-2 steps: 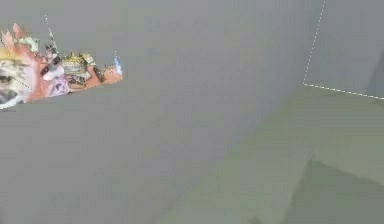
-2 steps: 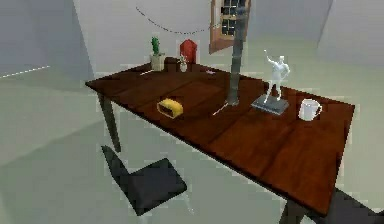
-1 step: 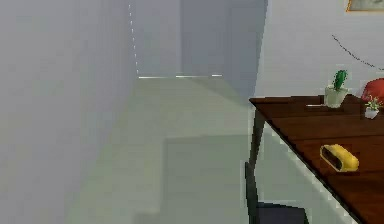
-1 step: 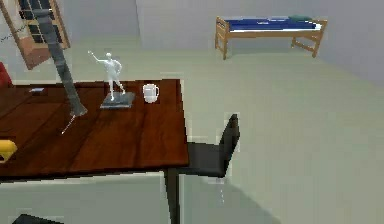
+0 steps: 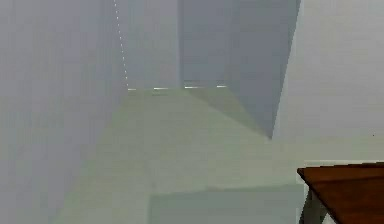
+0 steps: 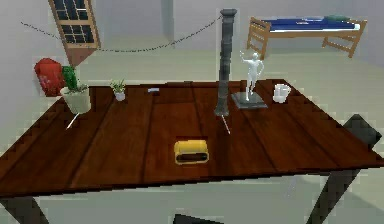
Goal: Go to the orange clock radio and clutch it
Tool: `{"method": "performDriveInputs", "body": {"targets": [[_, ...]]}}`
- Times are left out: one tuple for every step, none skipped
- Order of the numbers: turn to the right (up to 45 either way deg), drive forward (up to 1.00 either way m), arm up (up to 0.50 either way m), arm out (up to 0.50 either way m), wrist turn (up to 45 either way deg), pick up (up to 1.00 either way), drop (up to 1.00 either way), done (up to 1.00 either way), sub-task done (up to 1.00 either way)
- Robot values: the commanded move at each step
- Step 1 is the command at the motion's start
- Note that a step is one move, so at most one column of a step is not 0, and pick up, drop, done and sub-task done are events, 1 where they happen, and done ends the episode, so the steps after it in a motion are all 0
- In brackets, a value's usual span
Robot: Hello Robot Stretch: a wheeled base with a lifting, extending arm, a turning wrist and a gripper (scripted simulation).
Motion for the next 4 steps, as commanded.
{"method": "performDriveInputs", "body": {"targets": [[12.0, 0.0, 0.0, 0.0, 0.0, 0.0, 0.0, 0.0, 0.0], [0.0, 0.35, 0.0, 0.0, 0.0, 0.0, 0.0, 0.0, 0.0], [15.0, 0.0, 0.0, 0.0, 0.0, 0.0, 0.0, 0.0, 0.0], [0.0, 0.0, 0.5, 0.0, 0.0, 0.0, 0.0, 0.0, 0.0]]}}
